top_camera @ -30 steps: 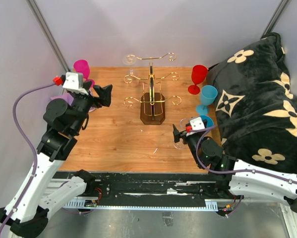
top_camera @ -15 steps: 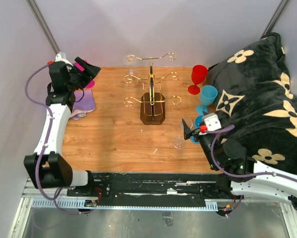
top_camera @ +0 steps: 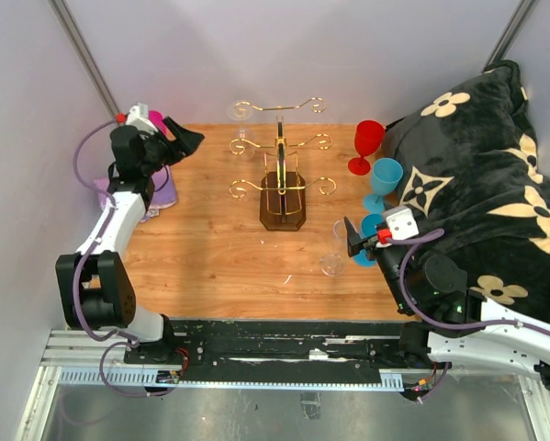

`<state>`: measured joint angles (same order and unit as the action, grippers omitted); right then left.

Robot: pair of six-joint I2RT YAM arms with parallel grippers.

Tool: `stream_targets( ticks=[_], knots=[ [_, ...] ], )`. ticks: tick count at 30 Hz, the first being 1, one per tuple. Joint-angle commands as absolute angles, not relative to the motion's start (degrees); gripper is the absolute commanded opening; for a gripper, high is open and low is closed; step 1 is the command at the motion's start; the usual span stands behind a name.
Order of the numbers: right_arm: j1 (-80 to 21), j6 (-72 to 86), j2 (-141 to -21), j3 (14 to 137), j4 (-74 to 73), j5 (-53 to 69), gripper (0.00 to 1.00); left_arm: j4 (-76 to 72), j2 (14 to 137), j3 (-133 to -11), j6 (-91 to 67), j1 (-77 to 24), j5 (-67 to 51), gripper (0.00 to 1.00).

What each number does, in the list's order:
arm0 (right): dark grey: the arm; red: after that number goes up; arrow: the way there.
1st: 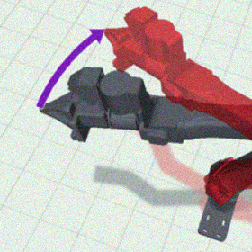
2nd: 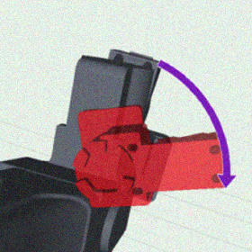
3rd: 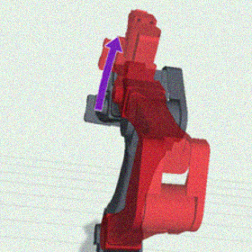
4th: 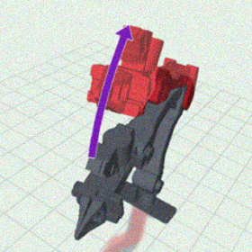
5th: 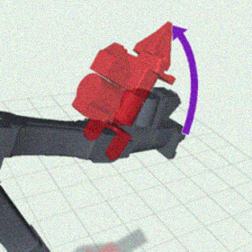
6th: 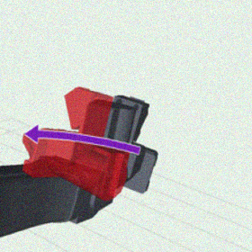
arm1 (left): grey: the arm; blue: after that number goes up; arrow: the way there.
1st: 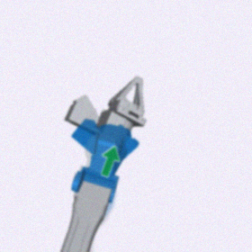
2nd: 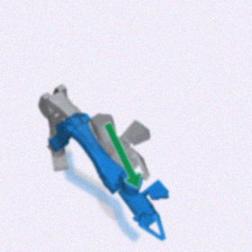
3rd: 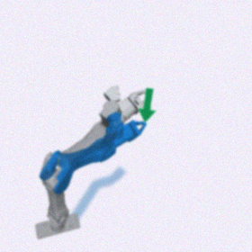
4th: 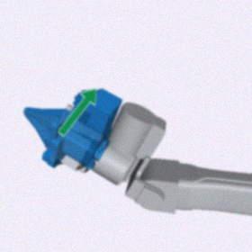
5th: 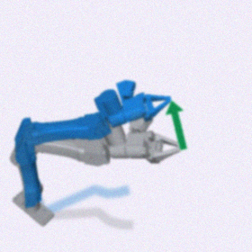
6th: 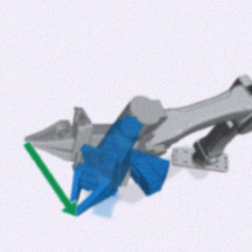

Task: Take the wine glass off the wine glass rack

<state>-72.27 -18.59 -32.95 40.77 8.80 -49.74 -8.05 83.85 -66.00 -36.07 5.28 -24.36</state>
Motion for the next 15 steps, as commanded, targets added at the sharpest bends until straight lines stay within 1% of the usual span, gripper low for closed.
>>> stream_targets(
  ticks=[1, 5, 9, 15],
  knots=[
    [-73.0, -20.8, -33.3, 43.6, 8.6, -51.7, 0.83, -22.4, 84.3, -59.2, -18.9, 0.2, -23.4, 0.83],
    [-72.9, -21.5, -33.5, 44.9, 7.8, -52.4, 0.83, -30.0, 87.0, -56.9, -10.1, -5.3, -22.9, 0.86],
    [-72.9, -21.3, -32.9, 46.1, 6.2, -52.7, 0.83, -36.6, 91.3, -56.5, -9.5, -6.2, -24.3, 0.87],
    [-72.9, -21.3, -32.0, 46.9, 6.0, -52.5, 0.83, -42.7, 98.0, -58.2, -5.0, -8.2, -22.2, 0.92]
  ],
)
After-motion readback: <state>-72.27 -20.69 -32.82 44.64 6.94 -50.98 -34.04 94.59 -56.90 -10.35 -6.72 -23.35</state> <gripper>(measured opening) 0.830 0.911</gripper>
